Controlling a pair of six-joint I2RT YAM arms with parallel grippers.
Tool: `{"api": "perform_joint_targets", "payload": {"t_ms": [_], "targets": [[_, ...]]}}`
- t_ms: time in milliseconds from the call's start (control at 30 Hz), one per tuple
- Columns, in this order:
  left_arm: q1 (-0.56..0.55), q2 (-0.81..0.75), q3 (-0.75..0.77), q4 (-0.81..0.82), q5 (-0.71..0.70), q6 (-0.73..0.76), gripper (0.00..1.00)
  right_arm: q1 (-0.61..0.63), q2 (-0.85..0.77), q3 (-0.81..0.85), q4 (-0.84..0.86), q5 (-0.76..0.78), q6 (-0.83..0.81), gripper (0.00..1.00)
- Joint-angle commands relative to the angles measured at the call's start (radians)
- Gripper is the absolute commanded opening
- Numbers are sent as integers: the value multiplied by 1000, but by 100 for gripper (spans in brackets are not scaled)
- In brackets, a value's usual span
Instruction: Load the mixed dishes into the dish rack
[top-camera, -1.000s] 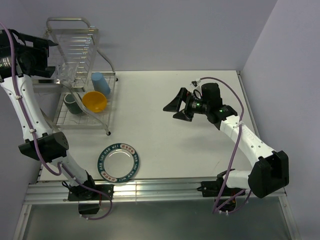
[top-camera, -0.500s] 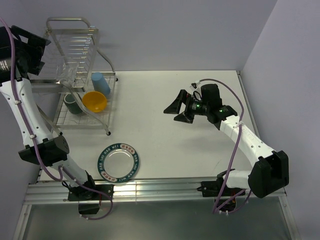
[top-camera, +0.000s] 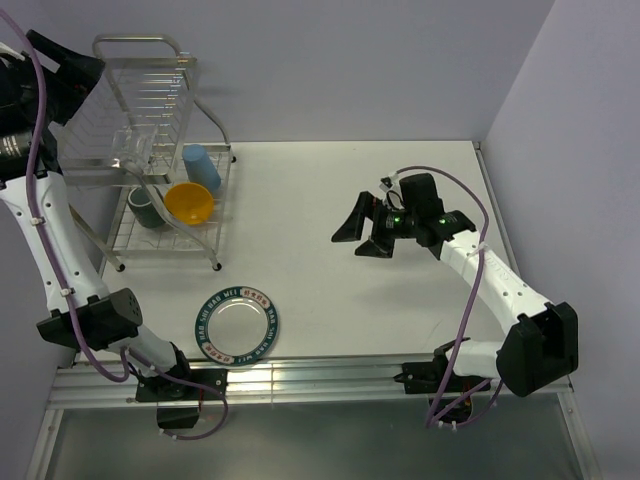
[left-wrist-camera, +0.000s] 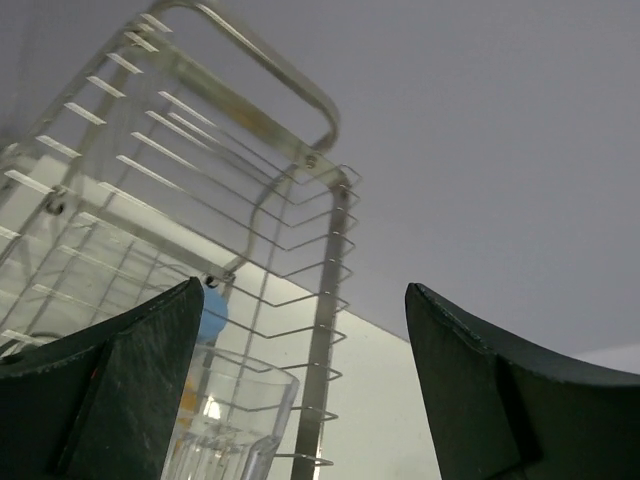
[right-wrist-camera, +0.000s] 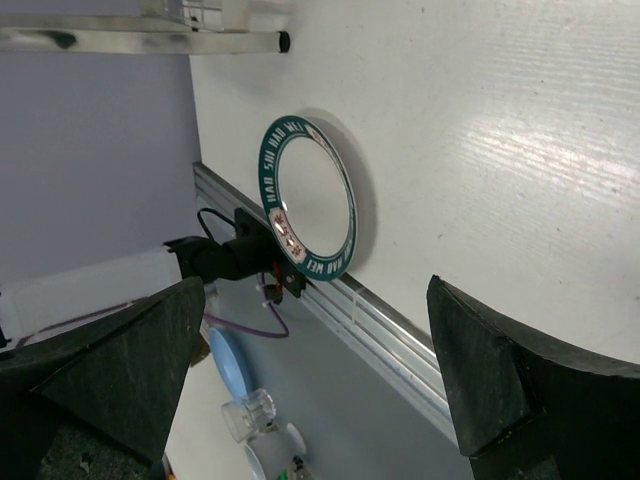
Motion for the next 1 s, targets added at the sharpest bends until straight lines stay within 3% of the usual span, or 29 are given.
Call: {"api": "perform_joint_targets", "payload": {"t_ms": [0,167,367,500,733,967], "targets": [[-2,-7,-47,180,200,63,86,-3,-33,56,-60,-1,-55,100],[-16,-1,-127,360,396,75,79,44,-53,62,-117,15,-81,100],[-18,13,-133,319,464,215,80,81,-79,30,-145,35,-113,100],[-18,-25,-257,288,504,321,77,123,-84,45,-184,81,-153,100],[-18,-119,-361,185,453,454,71,158,-49,53,-180,81,-170,100],[-18,-160,-408,167,421,486,68,180,-15,68,-172,72,-161,100]]}}
